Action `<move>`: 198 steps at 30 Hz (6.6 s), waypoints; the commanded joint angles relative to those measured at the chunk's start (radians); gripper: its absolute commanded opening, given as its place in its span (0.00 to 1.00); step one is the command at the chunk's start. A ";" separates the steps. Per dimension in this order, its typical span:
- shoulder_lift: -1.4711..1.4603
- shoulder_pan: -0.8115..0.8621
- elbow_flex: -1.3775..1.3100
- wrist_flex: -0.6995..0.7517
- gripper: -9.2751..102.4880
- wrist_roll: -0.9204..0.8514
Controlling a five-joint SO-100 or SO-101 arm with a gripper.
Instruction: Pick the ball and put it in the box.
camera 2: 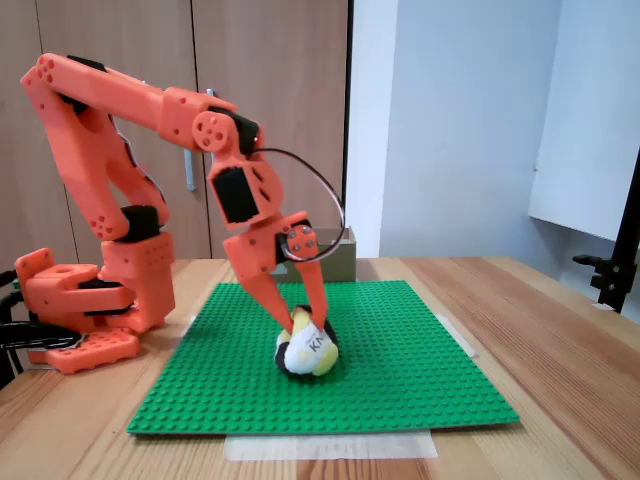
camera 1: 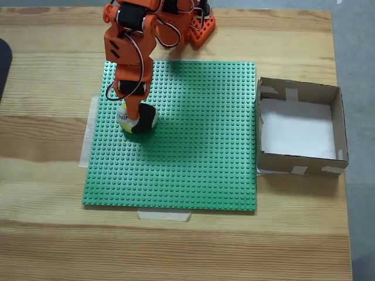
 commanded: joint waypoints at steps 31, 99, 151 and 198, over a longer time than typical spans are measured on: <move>0.103 -0.299 -0.410 0.264 0.08 0.204; 0.037 -0.930 -0.617 0.146 0.08 0.354; -0.341 -1.092 -0.851 0.172 0.27 0.442; 0.140 -0.518 -0.558 0.242 0.25 0.402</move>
